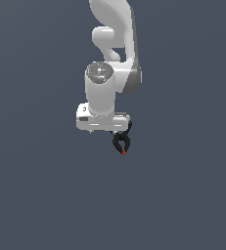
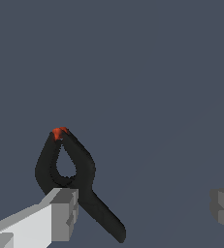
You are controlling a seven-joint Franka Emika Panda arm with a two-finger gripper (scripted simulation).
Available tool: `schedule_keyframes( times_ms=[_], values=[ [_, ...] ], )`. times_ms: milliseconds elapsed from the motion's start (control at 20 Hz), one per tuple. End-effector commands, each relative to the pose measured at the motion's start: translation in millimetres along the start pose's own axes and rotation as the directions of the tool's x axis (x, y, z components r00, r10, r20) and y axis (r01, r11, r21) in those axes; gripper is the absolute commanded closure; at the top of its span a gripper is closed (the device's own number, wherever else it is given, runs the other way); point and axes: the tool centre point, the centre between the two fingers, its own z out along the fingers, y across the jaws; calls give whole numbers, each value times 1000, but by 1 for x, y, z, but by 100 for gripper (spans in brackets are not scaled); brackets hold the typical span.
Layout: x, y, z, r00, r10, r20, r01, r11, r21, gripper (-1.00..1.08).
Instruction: Pick up the object and move it to a goal position.
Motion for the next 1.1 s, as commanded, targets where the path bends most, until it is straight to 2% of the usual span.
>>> schedule_keyframes(
  times_ms=[0,300,600,1050],
  values=[
    [0,0,0,1000,0,0,0,1000,0,-60],
    [0,10,1,1000,-4,5,4,1000,-8,-60],
    [0,9,2,1000,-5,4,5,1000,-7,-60],
    [14,-22,33,1000,-20,-21,20,1000,11,-60]
  ],
)
